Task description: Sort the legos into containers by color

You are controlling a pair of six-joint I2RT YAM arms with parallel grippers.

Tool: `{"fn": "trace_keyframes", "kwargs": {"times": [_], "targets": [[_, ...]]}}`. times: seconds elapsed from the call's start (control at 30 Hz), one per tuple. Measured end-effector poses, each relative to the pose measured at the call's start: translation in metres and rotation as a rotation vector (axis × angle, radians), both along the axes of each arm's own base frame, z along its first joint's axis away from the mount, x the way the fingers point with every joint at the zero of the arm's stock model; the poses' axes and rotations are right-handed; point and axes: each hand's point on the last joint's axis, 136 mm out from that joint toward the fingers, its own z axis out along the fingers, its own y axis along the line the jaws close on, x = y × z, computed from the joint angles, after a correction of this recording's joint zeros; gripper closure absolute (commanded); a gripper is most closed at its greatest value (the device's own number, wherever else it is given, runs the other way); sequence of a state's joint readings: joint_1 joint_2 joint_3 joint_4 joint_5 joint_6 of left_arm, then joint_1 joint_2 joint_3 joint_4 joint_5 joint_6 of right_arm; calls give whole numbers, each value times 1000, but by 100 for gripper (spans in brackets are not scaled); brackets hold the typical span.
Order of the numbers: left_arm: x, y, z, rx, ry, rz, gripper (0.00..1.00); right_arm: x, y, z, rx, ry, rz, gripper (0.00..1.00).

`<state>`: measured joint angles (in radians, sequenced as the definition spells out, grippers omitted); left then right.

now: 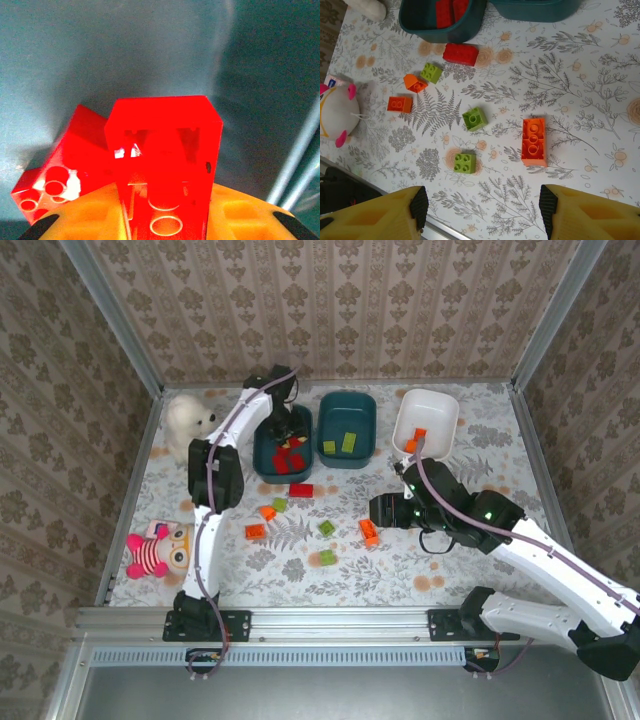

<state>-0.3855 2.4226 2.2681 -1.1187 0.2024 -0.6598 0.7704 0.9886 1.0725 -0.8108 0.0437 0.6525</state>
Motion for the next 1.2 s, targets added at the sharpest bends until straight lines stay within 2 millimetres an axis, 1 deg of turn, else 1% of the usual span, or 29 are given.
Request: {"fn": "trace_keyframes", "kwargs": {"times": [0.07,0.37,0.5,0.6,0.7,0.77,0.87,0.93,1.07,1.2], "targets": [[-1,3,-3,15,9,2,75,1,-1,0,1,0,-1,36],[4,31,14,173,-42,0,75,1,-1,0,12,11,2,36],[4,35,18,206,-57,-16,74,1,-1,0,13,12,2,36],[8,28,26,224,-101,-48,74,0,0,0,13,12,6,36],[12,7,36,196,-151,-75,74,1,-1,0,11,11,6,36],[10,-6,38,165,-161,-85,74,1,-1,0,10,10,6,36],[8,-18,33,121,-149,-73,74,1,-2,0,9,9,5,36],[8,-20,26,102,-137,-57,74,2,-2,0,8,9,5,36],[9,-16,12,76,-101,-15,74,1,-3,-2,8,10,4,36],[12,-14,4,60,-89,5,75,0,-5,-2,9,9,1,36]]}}
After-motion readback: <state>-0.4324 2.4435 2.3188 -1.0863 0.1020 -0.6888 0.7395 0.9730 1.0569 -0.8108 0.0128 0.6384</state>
